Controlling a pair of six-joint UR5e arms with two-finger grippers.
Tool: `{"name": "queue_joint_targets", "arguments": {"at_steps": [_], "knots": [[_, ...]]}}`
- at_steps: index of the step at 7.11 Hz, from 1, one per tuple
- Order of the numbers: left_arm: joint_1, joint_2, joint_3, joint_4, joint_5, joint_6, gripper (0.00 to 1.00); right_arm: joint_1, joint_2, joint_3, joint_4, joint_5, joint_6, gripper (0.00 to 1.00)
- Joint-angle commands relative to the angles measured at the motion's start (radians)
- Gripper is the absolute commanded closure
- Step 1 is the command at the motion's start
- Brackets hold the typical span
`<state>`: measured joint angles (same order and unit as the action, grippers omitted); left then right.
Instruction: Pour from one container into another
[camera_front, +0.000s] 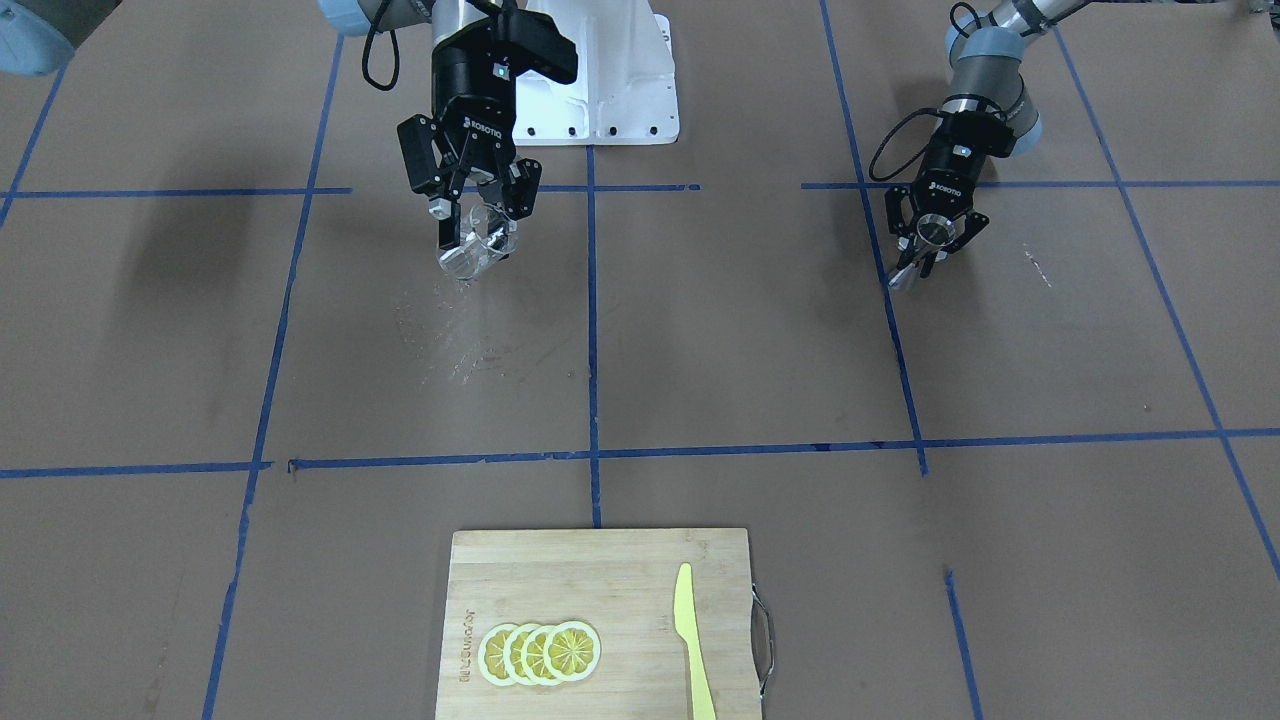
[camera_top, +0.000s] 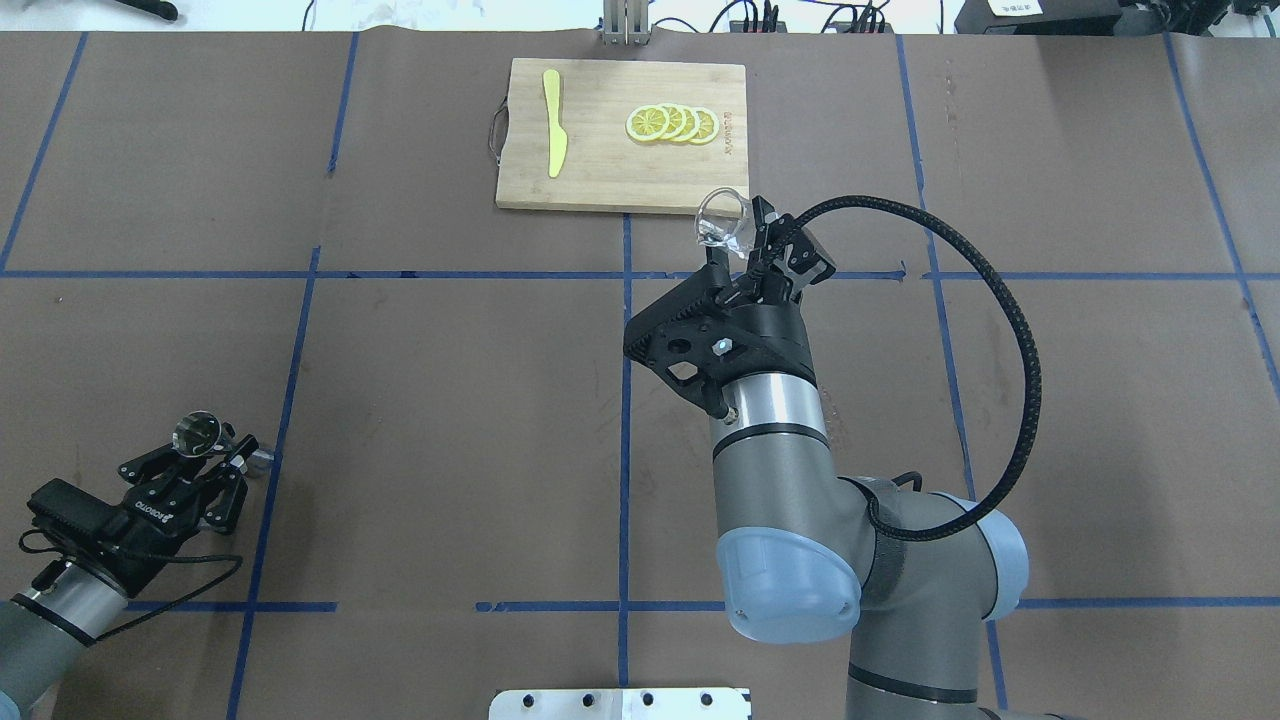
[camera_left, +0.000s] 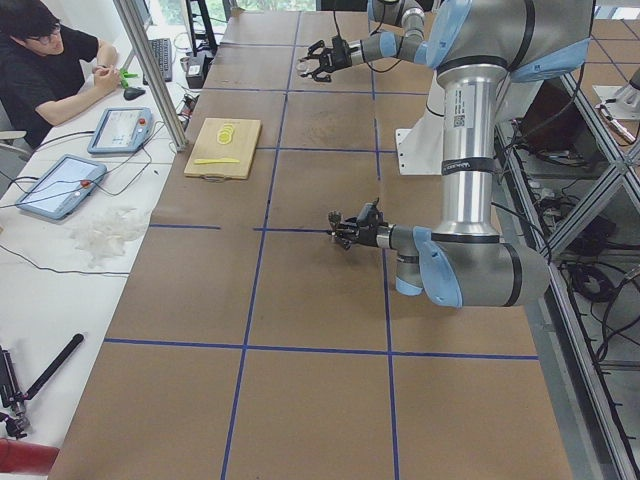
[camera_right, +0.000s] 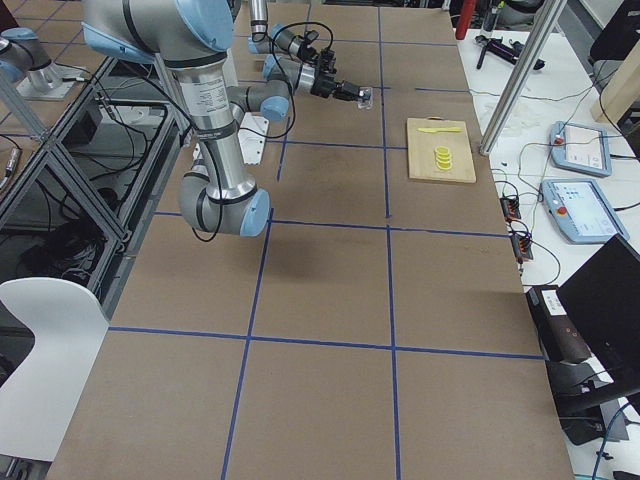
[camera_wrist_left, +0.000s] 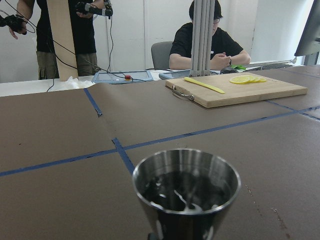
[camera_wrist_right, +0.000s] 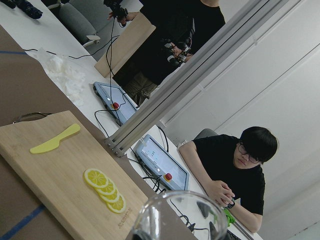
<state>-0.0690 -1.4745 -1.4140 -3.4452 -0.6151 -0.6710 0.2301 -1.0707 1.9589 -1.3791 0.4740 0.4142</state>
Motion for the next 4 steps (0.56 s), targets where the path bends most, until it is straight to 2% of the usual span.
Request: {"name": "queue_joint_targets", "arguments": {"at_steps": [1,4], "knots": [[0.0,-0.003,-0.002,-0.037,0.003,-0.001,0.0,0.0,0.0,0.0,0.0,0.0,0.0,1.0],[-0.002,0.005,-0.009,-0.083,0.009,0.011,0.0,0.0,0.002,0.002,0.0,0.0,0.0,1.0]]}}
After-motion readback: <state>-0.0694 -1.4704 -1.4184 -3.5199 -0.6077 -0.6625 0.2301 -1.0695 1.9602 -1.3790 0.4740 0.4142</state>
